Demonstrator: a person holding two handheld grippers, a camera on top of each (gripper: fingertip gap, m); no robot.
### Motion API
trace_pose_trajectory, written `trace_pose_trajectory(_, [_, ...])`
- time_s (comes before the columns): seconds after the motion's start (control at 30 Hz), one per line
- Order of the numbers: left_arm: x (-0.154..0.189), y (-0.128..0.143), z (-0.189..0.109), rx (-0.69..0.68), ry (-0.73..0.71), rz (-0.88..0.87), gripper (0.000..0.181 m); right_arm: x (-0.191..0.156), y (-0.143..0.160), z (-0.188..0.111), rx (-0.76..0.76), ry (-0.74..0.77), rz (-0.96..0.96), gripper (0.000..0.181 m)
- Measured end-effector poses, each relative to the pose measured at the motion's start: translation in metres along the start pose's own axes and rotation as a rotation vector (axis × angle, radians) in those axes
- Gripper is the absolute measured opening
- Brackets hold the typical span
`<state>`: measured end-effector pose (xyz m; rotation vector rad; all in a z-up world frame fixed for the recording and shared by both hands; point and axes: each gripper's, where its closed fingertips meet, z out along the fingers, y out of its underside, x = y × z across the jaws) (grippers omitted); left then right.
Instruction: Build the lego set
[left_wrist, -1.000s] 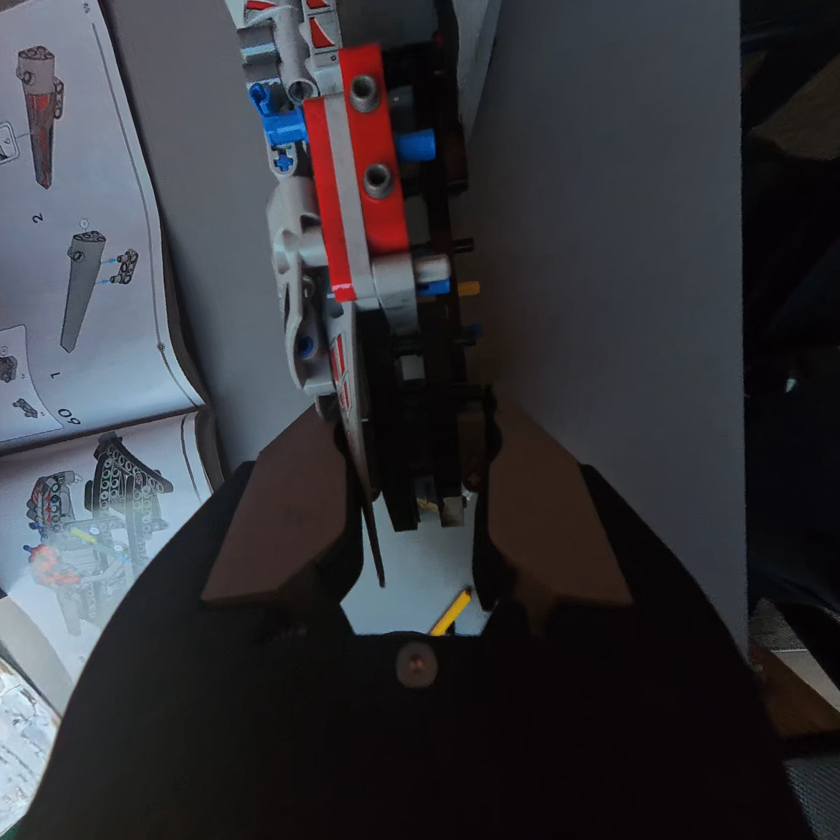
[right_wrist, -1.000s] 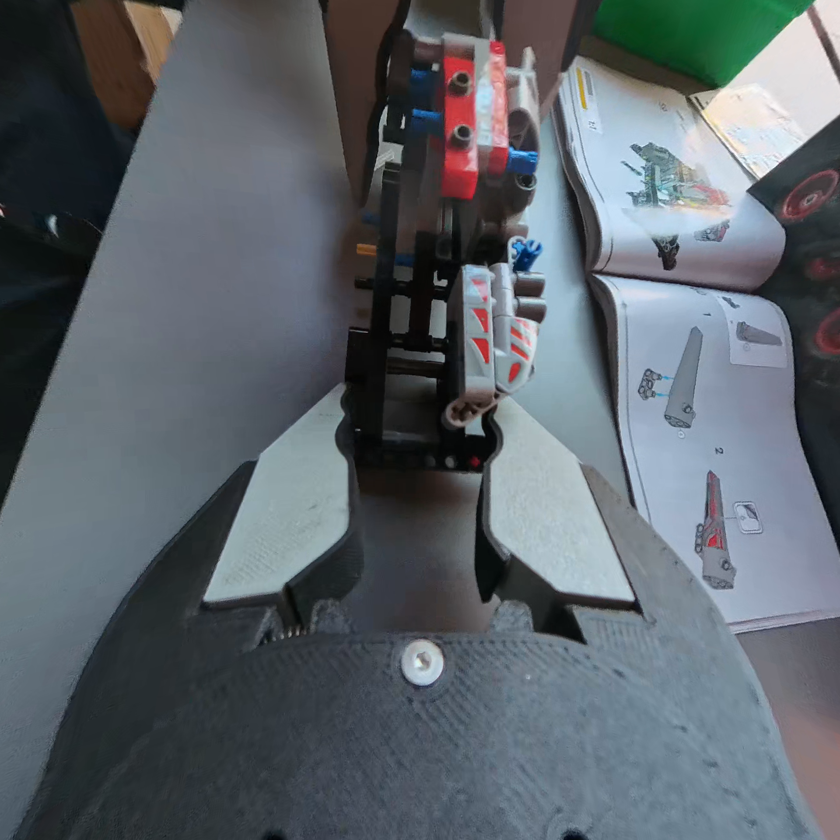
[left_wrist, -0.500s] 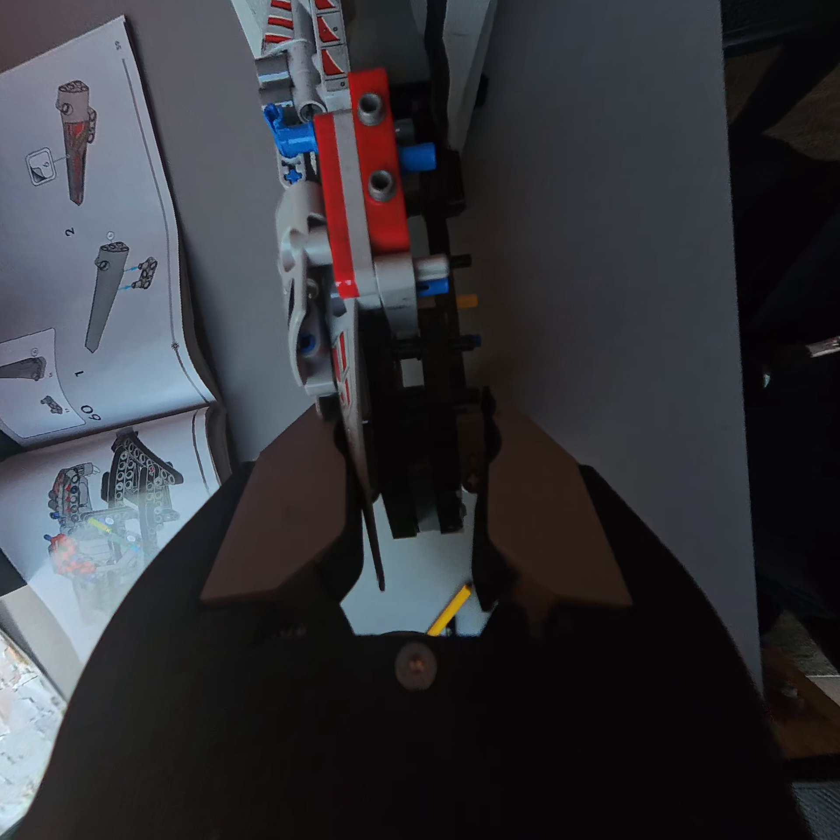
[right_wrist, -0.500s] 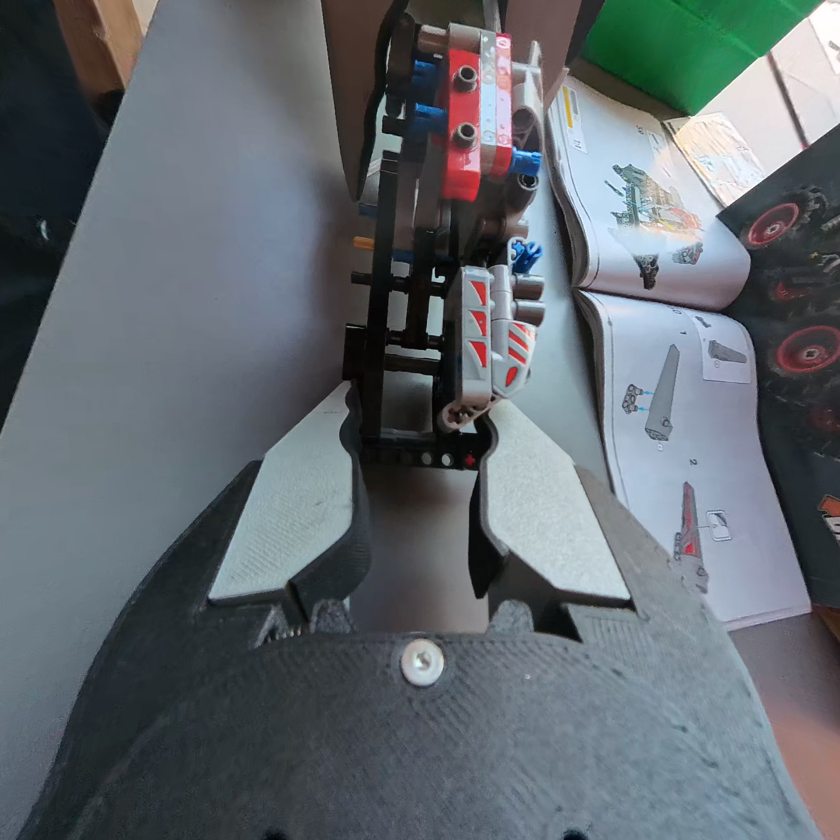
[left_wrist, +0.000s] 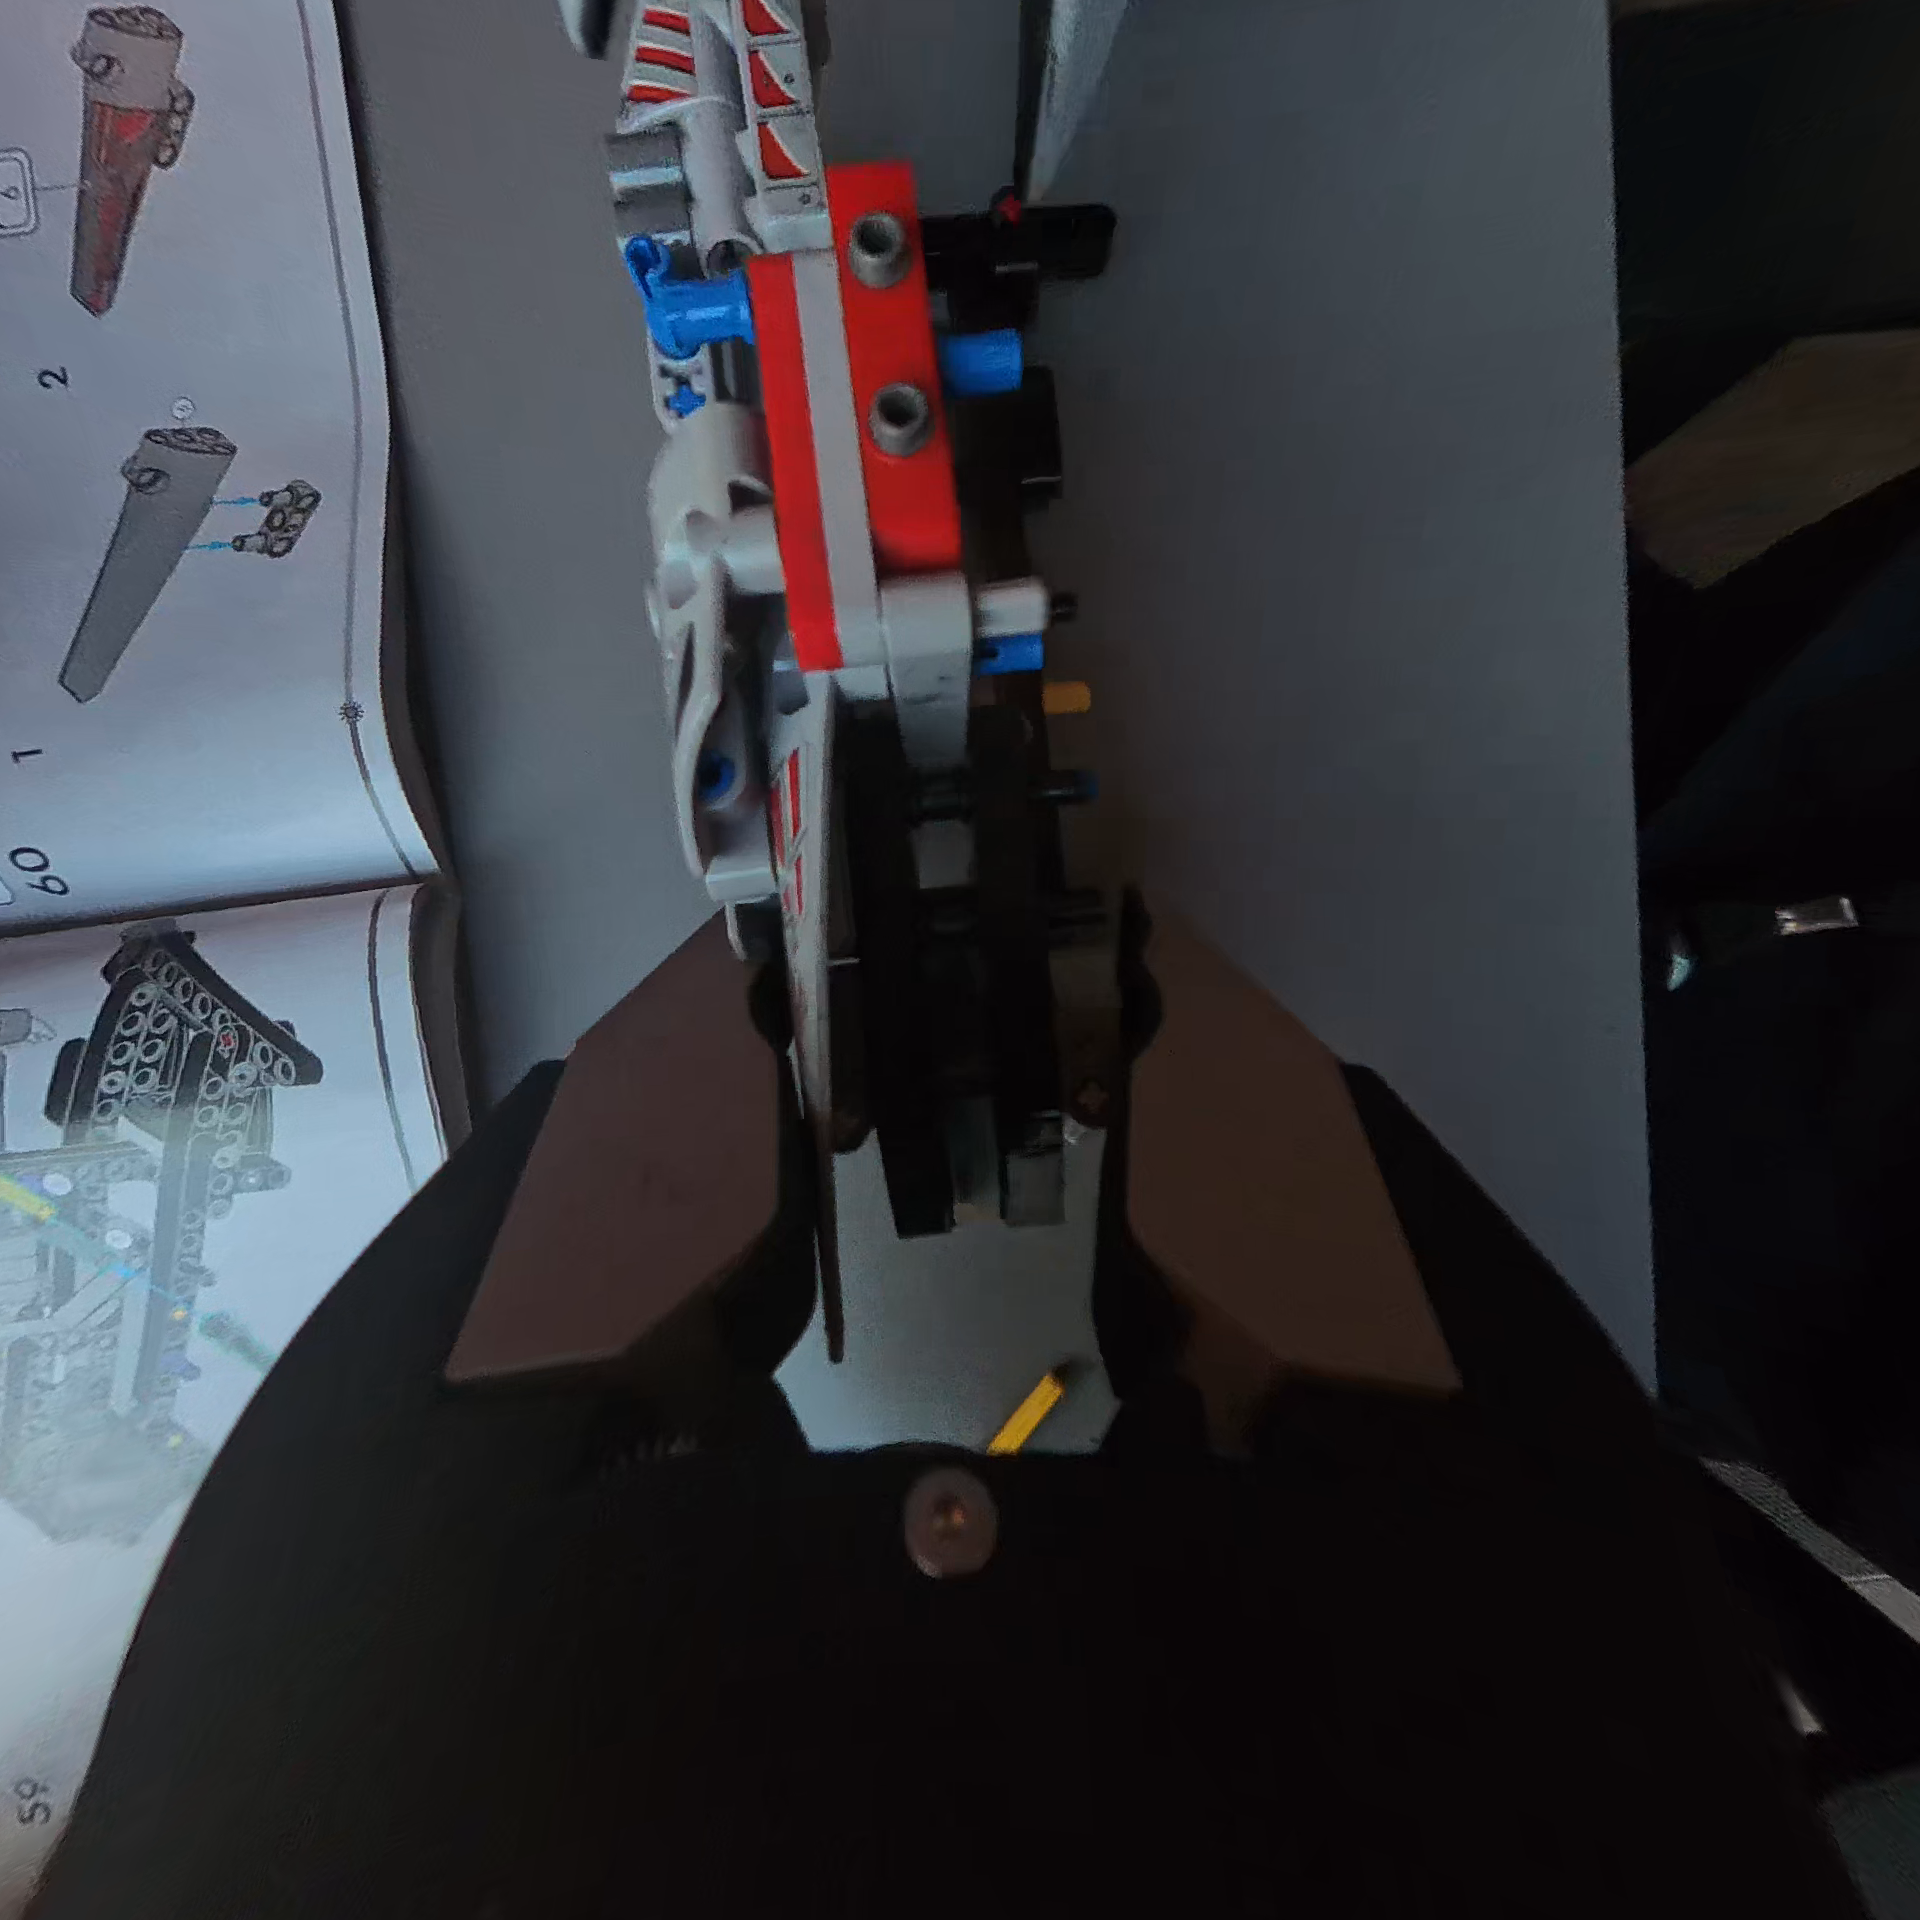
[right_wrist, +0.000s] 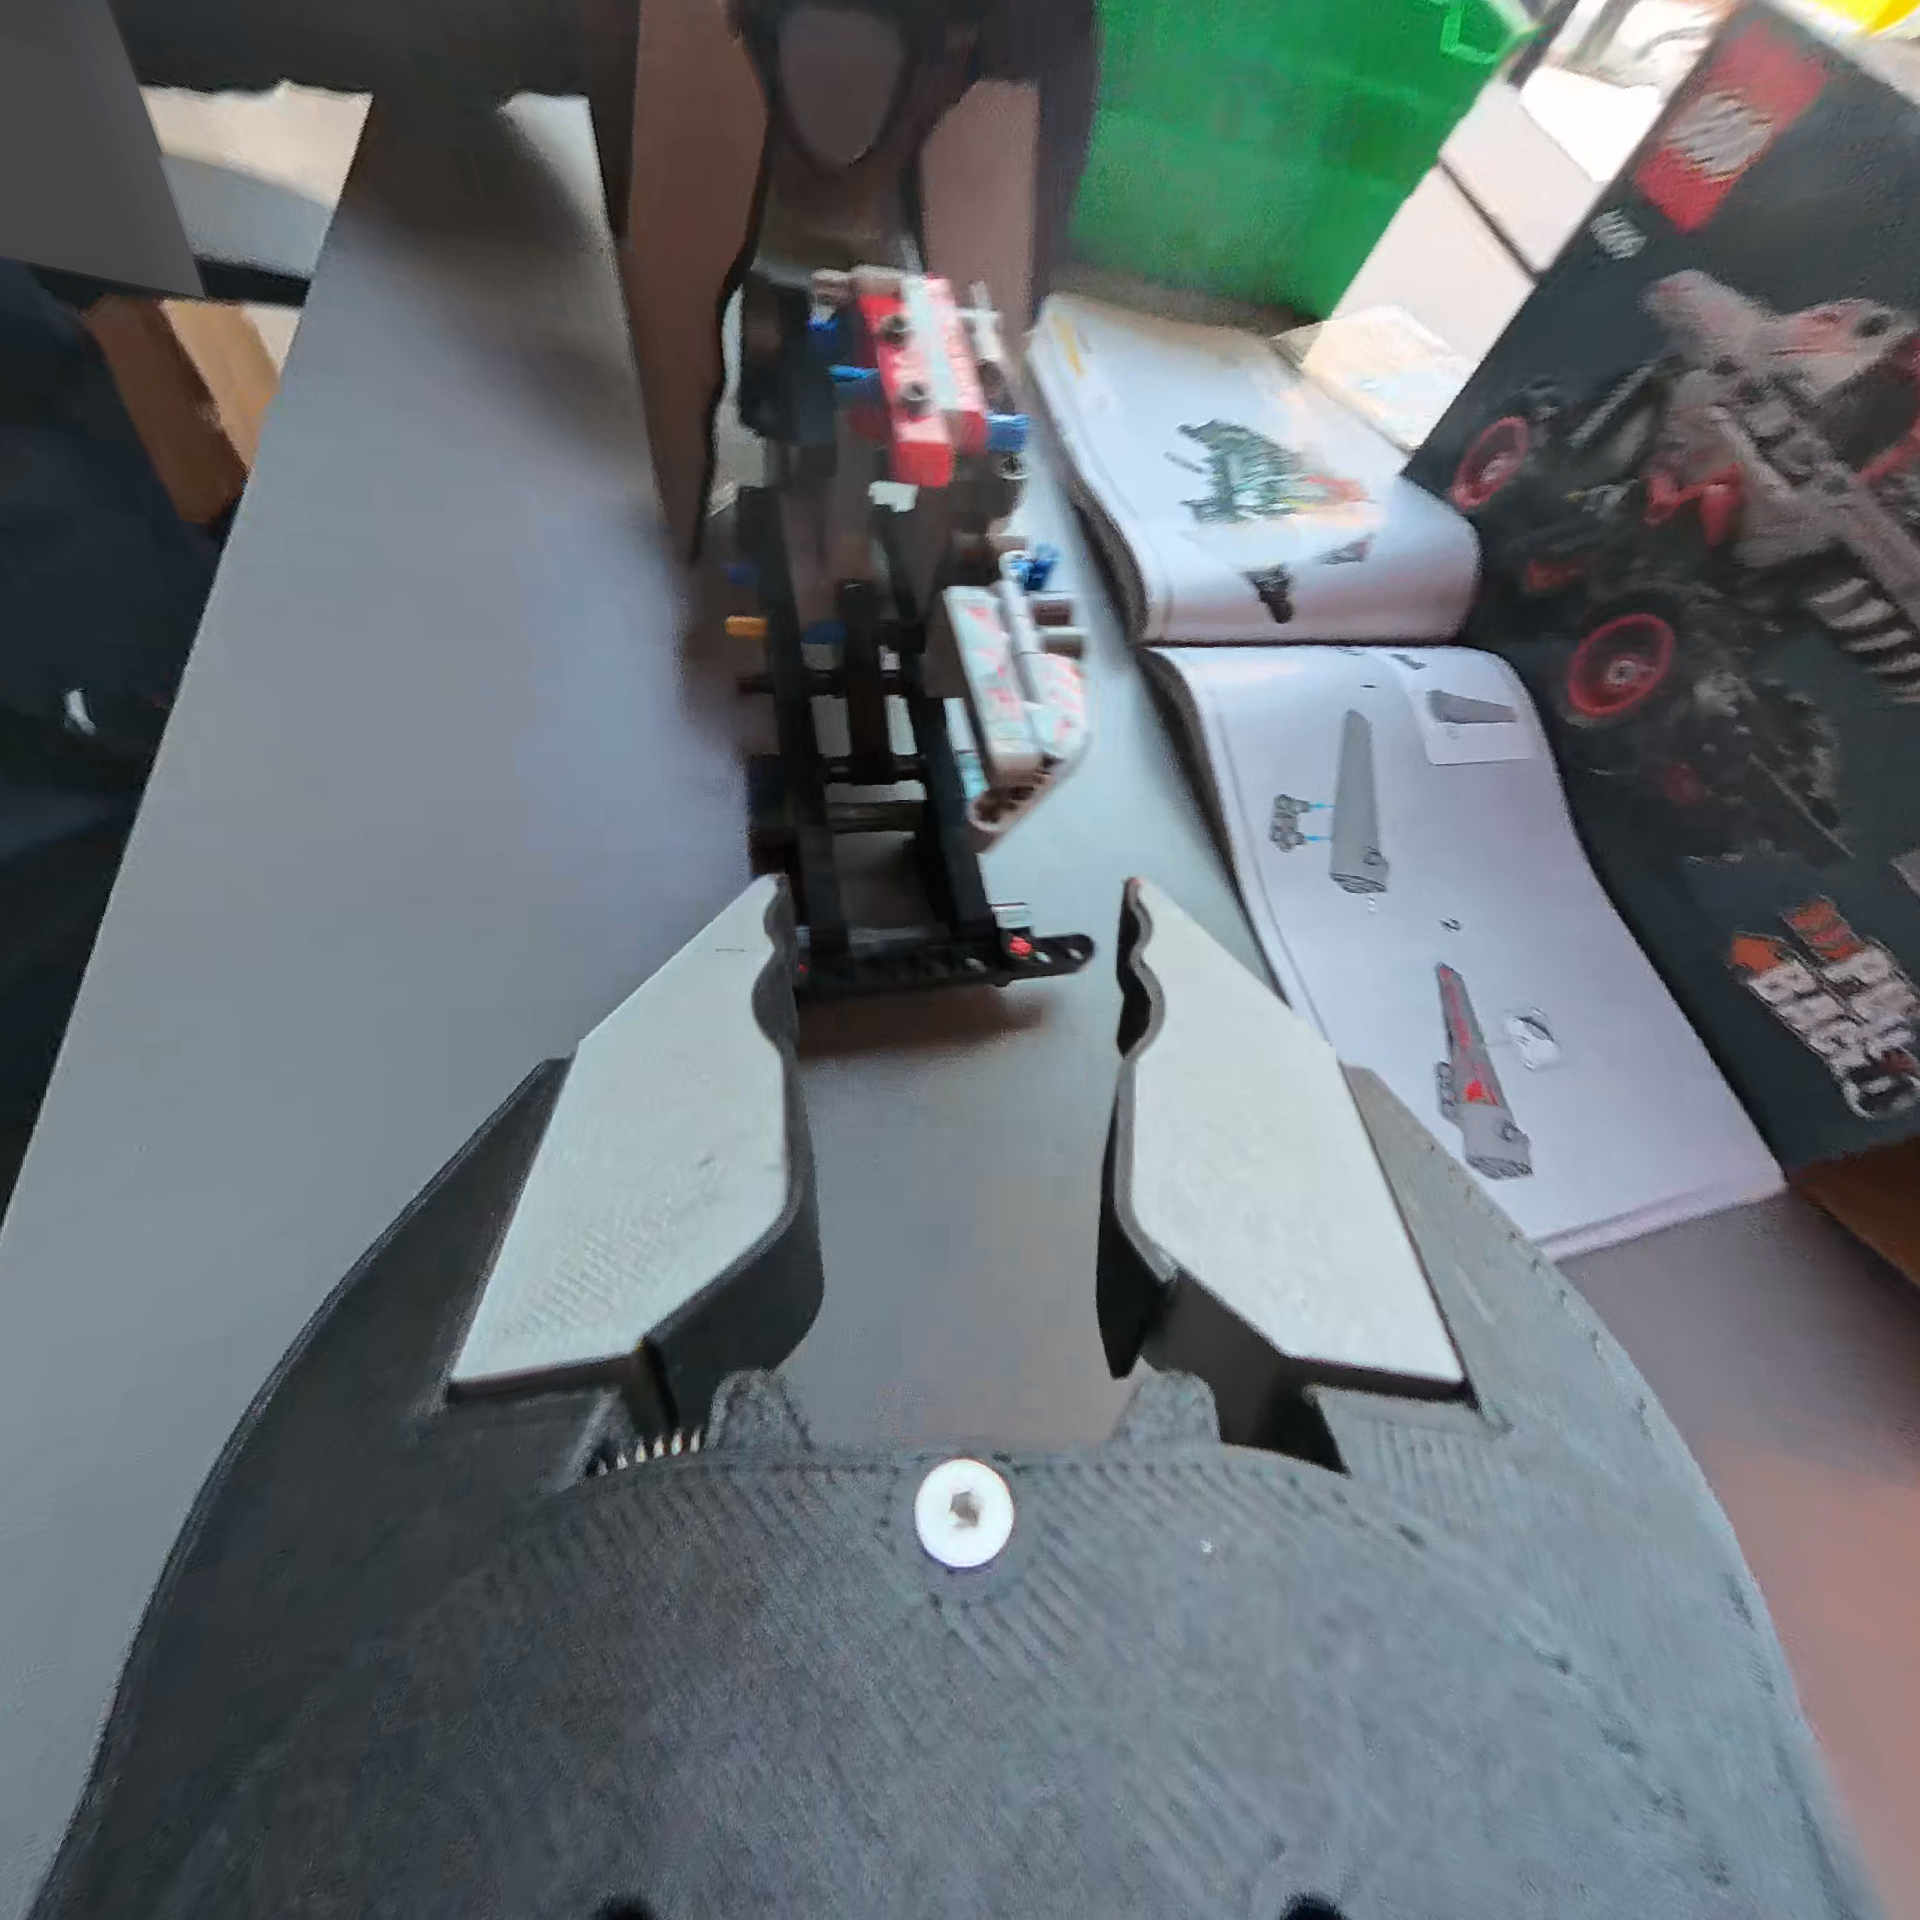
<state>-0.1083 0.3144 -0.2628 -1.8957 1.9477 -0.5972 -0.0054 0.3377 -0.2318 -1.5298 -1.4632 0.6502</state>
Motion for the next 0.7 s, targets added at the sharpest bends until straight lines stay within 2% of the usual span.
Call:
trace_pose_trajectory(0.13, [-0.002,-0.001,-0.006,0.015,-0.024,0.003,0.059,0.030,-0.002,-0.014,0.071,0.104,0.094,0.058])
trace_pose_trajectory(0.23, [-0.007,-0.004,-0.019,0.058,-0.069,-0.003,0.072,0.061,-0.001,-0.034,0.147,0.250,0.164,0.059])
trace_pose_trajectory(0.4, [-0.027,-0.016,-0.053,0.262,-0.144,-0.090,0.091,0.101,0.006,-0.069,0.243,0.500,0.263,0.069])
trace_pose_trajectory(0.5, [-0.036,-0.020,-0.074,0.408,-0.174,-0.127,0.090,0.106,0.004,-0.086,0.299,0.611,0.282,0.071])
trace_pose_trajectory(0.57, [-0.035,-0.018,-0.083,0.464,-0.178,-0.110,0.096,0.101,0.004,-0.087,0.297,0.627,0.299,0.063])
trace_pose_trajectory(0.6, [-0.037,-0.018,-0.087,0.497,-0.188,-0.122,0.096,0.099,0.004,-0.086,0.286,0.638,0.306,0.065])
trace_pose_trajectory(0.7, [-0.045,-0.018,-0.098,0.595,-0.232,-0.177,0.088,0.089,0.000,-0.082,0.271,0.668,0.296,0.066])
